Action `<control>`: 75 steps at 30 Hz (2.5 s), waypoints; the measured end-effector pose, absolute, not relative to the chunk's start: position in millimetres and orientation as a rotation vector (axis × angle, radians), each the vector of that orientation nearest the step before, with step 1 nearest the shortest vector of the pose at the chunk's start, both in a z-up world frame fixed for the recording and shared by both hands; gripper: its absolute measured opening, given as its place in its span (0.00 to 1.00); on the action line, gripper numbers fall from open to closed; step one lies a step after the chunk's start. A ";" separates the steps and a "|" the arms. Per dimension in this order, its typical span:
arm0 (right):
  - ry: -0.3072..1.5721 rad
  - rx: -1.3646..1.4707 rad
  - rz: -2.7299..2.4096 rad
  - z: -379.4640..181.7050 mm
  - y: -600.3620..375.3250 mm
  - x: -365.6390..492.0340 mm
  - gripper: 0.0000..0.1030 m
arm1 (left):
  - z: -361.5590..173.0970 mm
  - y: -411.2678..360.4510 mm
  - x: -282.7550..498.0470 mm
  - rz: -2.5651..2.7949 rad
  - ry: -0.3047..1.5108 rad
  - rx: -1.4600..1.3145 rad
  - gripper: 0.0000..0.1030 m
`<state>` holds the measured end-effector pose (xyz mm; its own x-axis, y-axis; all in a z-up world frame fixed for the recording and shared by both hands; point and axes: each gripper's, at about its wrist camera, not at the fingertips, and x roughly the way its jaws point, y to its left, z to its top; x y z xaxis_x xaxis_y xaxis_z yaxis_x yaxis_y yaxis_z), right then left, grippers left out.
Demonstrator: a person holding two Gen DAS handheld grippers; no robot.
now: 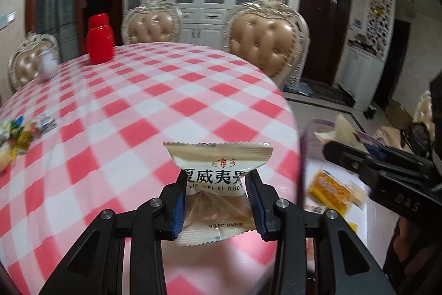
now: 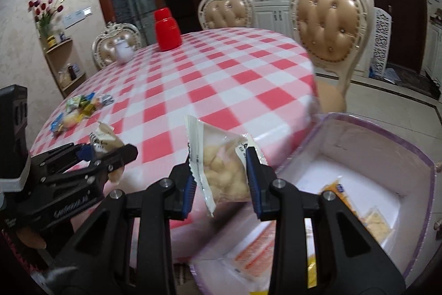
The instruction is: Organize snacks
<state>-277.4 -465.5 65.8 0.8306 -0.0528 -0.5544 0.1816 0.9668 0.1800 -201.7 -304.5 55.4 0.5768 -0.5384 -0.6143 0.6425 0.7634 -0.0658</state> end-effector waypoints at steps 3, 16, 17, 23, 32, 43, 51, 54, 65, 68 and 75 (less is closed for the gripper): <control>0.591 0.234 -0.176 63.0 -481.5 -281.4 0.36 | 55.5 -323.0 -210.5 -0.742 0.662 0.197 0.39; 0.616 0.233 -0.362 58.0 -539.8 -299.1 0.36 | 40.6 -389.5 -242.4 -1.006 0.769 0.214 0.40; 0.621 0.230 -0.381 57.6 -543.8 -300.9 0.36 | 38.9 -395.3 -245.2 -1.027 0.774 0.218 0.40; 0.688 0.248 -0.528 51.0 -576.6 -310.6 0.47 | 24.6 -413.0 -261.7 -1.204 0.833 0.186 0.45; 0.615 0.276 -0.455 70.8 -538.6 -304.2 0.74 | 43.6 -336.2 -232.0 -1.034 0.687 0.141 0.78; 0.647 0.131 0.095 63.4 -347.7 -209.5 0.74 | 50.1 -89.9 -107.7 -0.369 0.598 -0.150 0.79; 0.670 0.092 0.328 64.4 -236.8 -106.1 0.77 | 68.4 89.6 -18.3 0.134 0.445 -0.409 0.83; 0.676 0.094 0.366 60.9 -206.6 -58.3 0.77 | 65.6 127.6 7.5 0.220 0.446 -0.496 0.83; 0.767 0.210 0.298 53.4 -196.1 103.5 0.77 | 36.7 183.6 46.3 0.265 0.534 -0.597 0.83; 0.785 0.199 0.333 46.8 -179.0 133.5 0.76 | 30.5 192.0 53.6 0.277 0.566 -0.593 0.83; 0.876 0.073 0.401 25.7 -136.6 165.0 0.72 | 24.2 182.7 62.6 0.267 0.636 -0.514 0.83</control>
